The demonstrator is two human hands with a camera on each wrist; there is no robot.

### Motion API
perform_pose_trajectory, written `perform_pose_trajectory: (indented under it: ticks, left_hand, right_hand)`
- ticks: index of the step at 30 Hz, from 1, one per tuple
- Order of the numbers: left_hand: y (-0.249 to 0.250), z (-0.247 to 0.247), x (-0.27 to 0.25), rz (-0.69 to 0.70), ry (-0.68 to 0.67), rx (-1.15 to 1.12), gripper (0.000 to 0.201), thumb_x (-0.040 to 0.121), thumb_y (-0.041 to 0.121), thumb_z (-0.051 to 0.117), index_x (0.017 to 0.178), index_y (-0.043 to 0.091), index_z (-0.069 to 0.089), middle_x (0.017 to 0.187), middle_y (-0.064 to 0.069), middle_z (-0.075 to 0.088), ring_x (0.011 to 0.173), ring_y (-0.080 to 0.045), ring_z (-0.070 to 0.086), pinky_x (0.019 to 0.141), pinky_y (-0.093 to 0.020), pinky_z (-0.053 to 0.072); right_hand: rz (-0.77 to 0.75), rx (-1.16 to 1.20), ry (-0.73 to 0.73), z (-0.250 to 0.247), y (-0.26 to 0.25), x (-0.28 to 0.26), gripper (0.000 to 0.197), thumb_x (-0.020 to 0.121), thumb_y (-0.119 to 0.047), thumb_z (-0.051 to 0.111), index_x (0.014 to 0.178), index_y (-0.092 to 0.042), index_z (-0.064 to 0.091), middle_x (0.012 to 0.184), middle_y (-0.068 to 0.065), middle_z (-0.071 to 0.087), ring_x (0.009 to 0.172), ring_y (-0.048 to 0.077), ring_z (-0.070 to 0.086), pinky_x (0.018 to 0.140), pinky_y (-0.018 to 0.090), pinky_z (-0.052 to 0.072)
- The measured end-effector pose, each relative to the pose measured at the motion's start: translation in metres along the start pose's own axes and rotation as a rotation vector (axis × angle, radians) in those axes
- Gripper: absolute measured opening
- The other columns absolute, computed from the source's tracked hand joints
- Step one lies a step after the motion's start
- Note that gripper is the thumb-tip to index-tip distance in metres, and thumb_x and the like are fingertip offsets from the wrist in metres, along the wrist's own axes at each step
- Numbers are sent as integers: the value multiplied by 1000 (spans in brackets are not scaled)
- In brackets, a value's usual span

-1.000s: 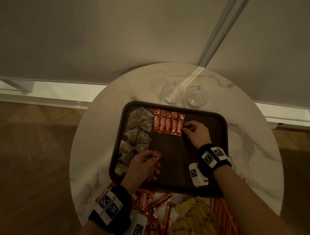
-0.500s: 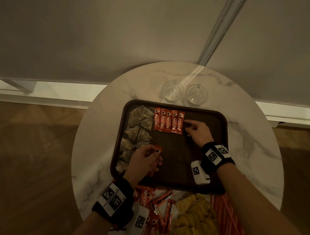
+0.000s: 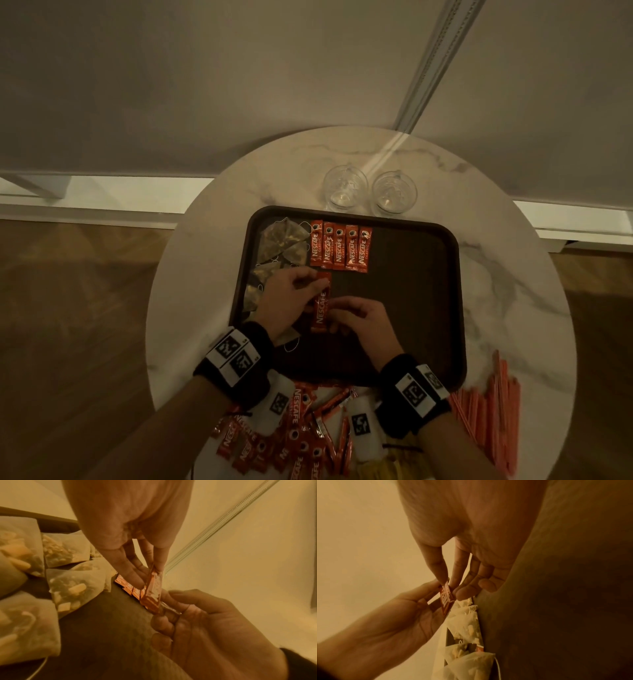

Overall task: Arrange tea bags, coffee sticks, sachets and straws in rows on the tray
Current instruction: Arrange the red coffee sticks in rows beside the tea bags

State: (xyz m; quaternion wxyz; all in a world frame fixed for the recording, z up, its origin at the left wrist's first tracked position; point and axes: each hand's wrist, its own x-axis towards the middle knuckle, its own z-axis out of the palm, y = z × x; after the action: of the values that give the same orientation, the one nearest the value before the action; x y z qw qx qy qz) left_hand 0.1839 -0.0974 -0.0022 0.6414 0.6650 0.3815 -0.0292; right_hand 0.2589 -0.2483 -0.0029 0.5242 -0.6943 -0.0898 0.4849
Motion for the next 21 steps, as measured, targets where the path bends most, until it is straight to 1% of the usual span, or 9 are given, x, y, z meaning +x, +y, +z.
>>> perform_pose_trajectory:
  ticks: [2, 4, 6, 9, 10, 12, 15, 19, 21]
  left_hand:
    - [0, -1, 2, -15, -1, -32, 5, 91, 23, 64, 95, 22, 67, 101, 2, 69, 96, -14, 68, 83, -35, 59]
    - [0, 0, 3, -25, -6, -25, 6, 89, 22, 66, 95, 24, 66, 102, 2, 68, 97, -15, 68, 82, -35, 59]
    - [1, 0, 3, 1, -3, 5, 11, 88, 21, 68, 99, 24, 66, 102, 3, 68, 96, -14, 68, 79, -34, 60]
    - [5, -7, 2, 101, 98, 75, 17, 89, 20, 67, 106, 19, 66, 100, 7, 68, 92, -6, 66, 72, -15, 55]
    - [6, -12, 2, 137, 140, 102, 16, 90, 19, 66, 106, 18, 66, 99, 8, 67, 91, -4, 65, 72, -13, 54]
    - [6, -24, 3, 184, 183, 154, 13, 90, 19, 66, 103, 18, 68, 96, 9, 68, 88, -3, 64, 75, -16, 53]
    - [2, -41, 0, 178, 187, 182, 7, 91, 21, 65, 97, 21, 69, 88, 10, 69, 81, -2, 65, 70, -20, 53]
    - [-9, -61, -8, 147, 198, 184, 8, 91, 21, 64, 94, 20, 71, 84, 5, 72, 81, -9, 67, 75, -23, 54]
    - [-16, -68, -10, 121, 215, 169, 7, 91, 22, 65, 92, 21, 72, 82, 5, 72, 80, -9, 68, 75, -25, 54]
  right_hand:
    - [7, 45, 30, 0, 2, 1, 13, 89, -9, 66, 100, -7, 72, 77, 1, 71, 61, 6, 61, 61, 16, 47]
    - [24, 2, 42, 0, 2, 3, 14, 86, -11, 70, 99, -8, 73, 83, 1, 73, 65, 8, 64, 63, 16, 50]
    - [45, -39, 66, 1, 3, 9, 12, 85, -11, 71, 97, -9, 73, 86, 2, 74, 67, 9, 65, 64, 16, 52]
    - [78, -93, 125, -1, 4, 22, 10, 85, -10, 71, 95, -10, 73, 83, 3, 72, 62, 8, 63, 62, 16, 51]
    - [93, -126, 139, -1, 4, 28, 9, 85, -11, 71, 94, -11, 73, 85, 3, 72, 62, 8, 62, 61, 16, 50]
    - [109, -209, 159, 1, 4, 38, 8, 84, -13, 73, 92, -12, 72, 88, 3, 71, 61, 10, 61, 59, 15, 50]
    - [92, -308, 183, 9, 1, 51, 10, 84, -13, 73, 94, -11, 72, 87, 0, 69, 63, 7, 61, 53, 11, 47]
    - [54, -350, 226, 14, -8, 70, 14, 84, -12, 73, 98, -10, 71, 100, 1, 68, 77, 8, 64, 60, 14, 50]
    - [52, -359, 234, 15, -14, 78, 15, 84, -12, 73, 99, -10, 71, 98, 1, 68, 78, 8, 65, 62, 15, 51]
